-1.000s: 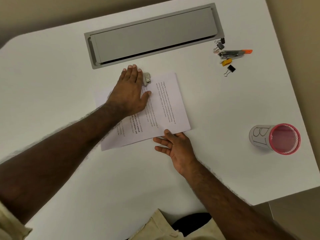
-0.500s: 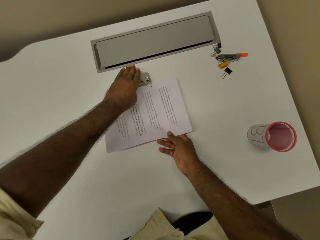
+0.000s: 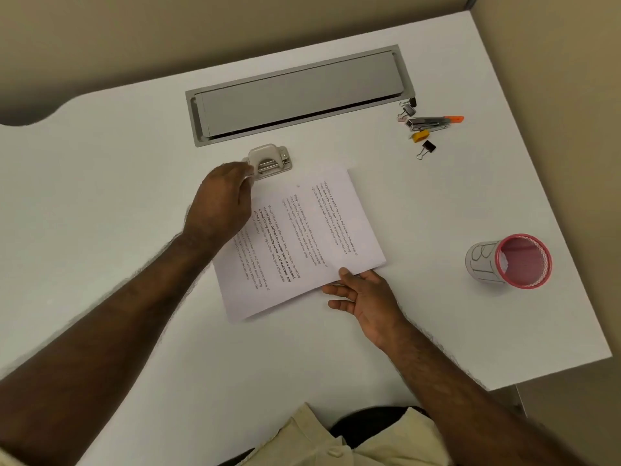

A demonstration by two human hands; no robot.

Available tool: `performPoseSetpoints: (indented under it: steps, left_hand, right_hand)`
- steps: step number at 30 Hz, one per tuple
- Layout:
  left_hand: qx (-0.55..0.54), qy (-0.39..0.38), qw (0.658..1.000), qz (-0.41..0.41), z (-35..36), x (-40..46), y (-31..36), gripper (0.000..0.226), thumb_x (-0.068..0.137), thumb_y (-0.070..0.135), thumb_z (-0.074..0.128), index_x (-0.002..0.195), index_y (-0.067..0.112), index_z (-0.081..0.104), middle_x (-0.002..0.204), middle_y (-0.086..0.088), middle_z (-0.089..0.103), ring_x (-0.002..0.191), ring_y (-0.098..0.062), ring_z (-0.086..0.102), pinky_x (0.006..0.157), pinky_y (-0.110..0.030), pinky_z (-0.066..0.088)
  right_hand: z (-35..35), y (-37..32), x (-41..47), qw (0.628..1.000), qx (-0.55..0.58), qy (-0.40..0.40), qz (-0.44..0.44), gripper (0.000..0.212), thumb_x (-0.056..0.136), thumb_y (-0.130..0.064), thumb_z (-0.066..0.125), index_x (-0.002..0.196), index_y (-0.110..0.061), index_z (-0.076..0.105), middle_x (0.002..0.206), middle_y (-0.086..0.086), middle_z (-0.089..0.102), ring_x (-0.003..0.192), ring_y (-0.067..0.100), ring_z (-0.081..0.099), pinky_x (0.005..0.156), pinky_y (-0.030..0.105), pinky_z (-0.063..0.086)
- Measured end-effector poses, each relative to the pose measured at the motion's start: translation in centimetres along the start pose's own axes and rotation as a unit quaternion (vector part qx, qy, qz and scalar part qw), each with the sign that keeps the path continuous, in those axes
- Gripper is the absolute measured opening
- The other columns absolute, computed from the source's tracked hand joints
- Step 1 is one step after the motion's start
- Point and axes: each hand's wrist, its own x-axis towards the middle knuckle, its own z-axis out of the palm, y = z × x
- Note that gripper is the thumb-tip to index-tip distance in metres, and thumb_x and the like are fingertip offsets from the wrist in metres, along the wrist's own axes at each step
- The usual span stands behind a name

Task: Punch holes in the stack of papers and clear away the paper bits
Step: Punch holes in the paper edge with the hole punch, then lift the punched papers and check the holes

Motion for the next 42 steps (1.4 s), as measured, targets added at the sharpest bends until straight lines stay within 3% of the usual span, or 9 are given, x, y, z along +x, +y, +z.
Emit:
performPoseSetpoints:
  steps: [4, 8, 15, 21, 25, 31, 34, 38, 42]
  left_hand:
    - [-0.038, -0.077, 0.996, -0.04, -0.2, -1.5, 0.4, 0.038, 0.111, 0.027, 0.054, 0.141, 0.008, 0.066, 0.147, -0.014, 0.066, 0.137, -0.032, 0.06, 0.118, -0.045, 0.044]
    - [-0.093, -0.142, 0.984, -0.056, -0.8, -2.1, 0.4, 0.027, 0.109, 0.028, 0.056, 0.11, 0.009, 0.074, 0.116, -0.007, 0.075, 0.107, -0.024, 0.066, 0.095, -0.036, 0.047]
    - [-0.151, -0.125, 0.976, -0.092, -2.4, -4.3, 0.4, 0.021, 0.103, 0.014, 0.065, 0.116, 0.005, 0.08, 0.124, -0.007, 0.078, 0.115, -0.023, 0.071, 0.102, -0.032, 0.051]
    - [-0.213, -0.11, 0.966, -0.102, -4.2, -7.1, 0.0, 0.008, 0.1, 0.012, 0.071, 0.098, 0.009, 0.079, 0.102, -0.004, 0.077, 0.09, -0.017, 0.067, 0.091, -0.035, 0.053]
    - [-0.244, -0.068, 0.963, -0.09, -5.0, -9.2, -0.8, 0.011, 0.101, 0.014, 0.071, 0.098, 0.007, 0.08, 0.097, -0.007, 0.081, 0.087, -0.019, 0.071, 0.088, -0.039, 0.056]
    - [-0.34, 0.059, 0.933, -0.1, -5.1, -12.4, -2.1, 0.012, 0.099, 0.021, 0.076, 0.094, 0.03, 0.082, 0.097, 0.013, 0.082, 0.09, -0.001, 0.076, 0.083, -0.014, 0.057]
    - [-0.396, 0.115, 0.905, -0.101, -4.8, -13.9, -2.3, 0.011, 0.098, 0.025, 0.077, 0.099, 0.034, 0.083, 0.103, 0.017, 0.082, 0.096, 0.0, 0.077, 0.083, -0.009, 0.054]
    - [-0.447, 0.179, 0.871, -0.096, -4.3, -16.0, -2.6, 0.013, 0.099, 0.024, 0.076, 0.102, 0.036, 0.082, 0.113, 0.013, 0.081, 0.106, -0.004, 0.075, 0.089, -0.013, 0.055]
    - [-0.461, 0.211, 0.854, -0.119, -2.5, -17.8, -3.6, 0.012, 0.1, 0.018, 0.075, 0.107, 0.026, 0.081, 0.121, 0.006, 0.078, 0.113, -0.01, 0.073, 0.094, -0.02, 0.058]
  right_hand:
    - [-1.0, -0.6, -1.4, 0.999, -0.031, -0.026, 0.001, 0.024, 0.105, -0.019, 0.065, 0.128, -0.013, 0.07, 0.105, 0.016, 0.08, 0.096, 0.031, 0.081, 0.064, 0.036, 0.064]
    - [-1.7, -1.3, -2.6, 0.996, -0.066, -0.06, -0.001, 0.02, 0.104, -0.019, 0.067, 0.121, -0.012, 0.072, 0.101, 0.015, 0.08, 0.09, 0.028, 0.08, 0.063, 0.035, 0.063]
    - [-2.4, -2.9, -4.1, 0.99, -0.115, -0.078, -0.018, 0.01, 0.101, -0.017, 0.07, 0.106, -0.008, 0.072, 0.098, 0.013, 0.079, 0.084, 0.026, 0.079, 0.061, 0.036, 0.062]
    - [-1.6, -5.3, -5.8, 0.972, -0.209, -0.072, -0.084, 0.018, 0.104, -0.016, 0.066, 0.115, -0.003, 0.07, 0.108, 0.019, 0.08, 0.084, 0.027, 0.079, 0.06, 0.034, 0.062]
    - [0.0, -7.9, -7.8, 0.941, -0.287, -0.066, -0.167, 0.016, 0.106, -0.011, 0.063, 0.119, -0.012, 0.072, 0.103, 0.008, 0.083, 0.08, 0.025, 0.079, 0.057, 0.03, 0.059]
    - [2.9, -11.2, -10.4, 0.854, -0.42, -0.052, -0.302, 0.017, 0.107, -0.02, 0.062, 0.12, -0.03, 0.068, 0.107, -0.011, 0.08, 0.087, 0.011, 0.078, 0.065, 0.027, 0.065]
    - [4.3, -12.0, -11.2, 0.815, -0.449, -0.024, -0.365, 0.017, 0.107, -0.028, 0.062, 0.119, -0.039, 0.066, 0.104, -0.021, 0.076, 0.094, 0.01, 0.074, 0.079, 0.039, 0.067]
    - [6.1, -12.3, -12.0, 0.799, -0.44, -0.033, -0.409, 0.023, 0.106, -0.03, 0.062, 0.119, -0.049, 0.065, 0.097, -0.035, 0.073, 0.095, 0.006, 0.069, 0.084, 0.052, 0.064]
    - [7.1, -11.1, -11.9, 0.81, -0.421, -0.044, -0.406, 0.027, 0.105, -0.029, 0.063, 0.111, -0.055, 0.066, 0.099, -0.029, 0.075, 0.099, 0.008, 0.071, 0.087, 0.052, 0.064]
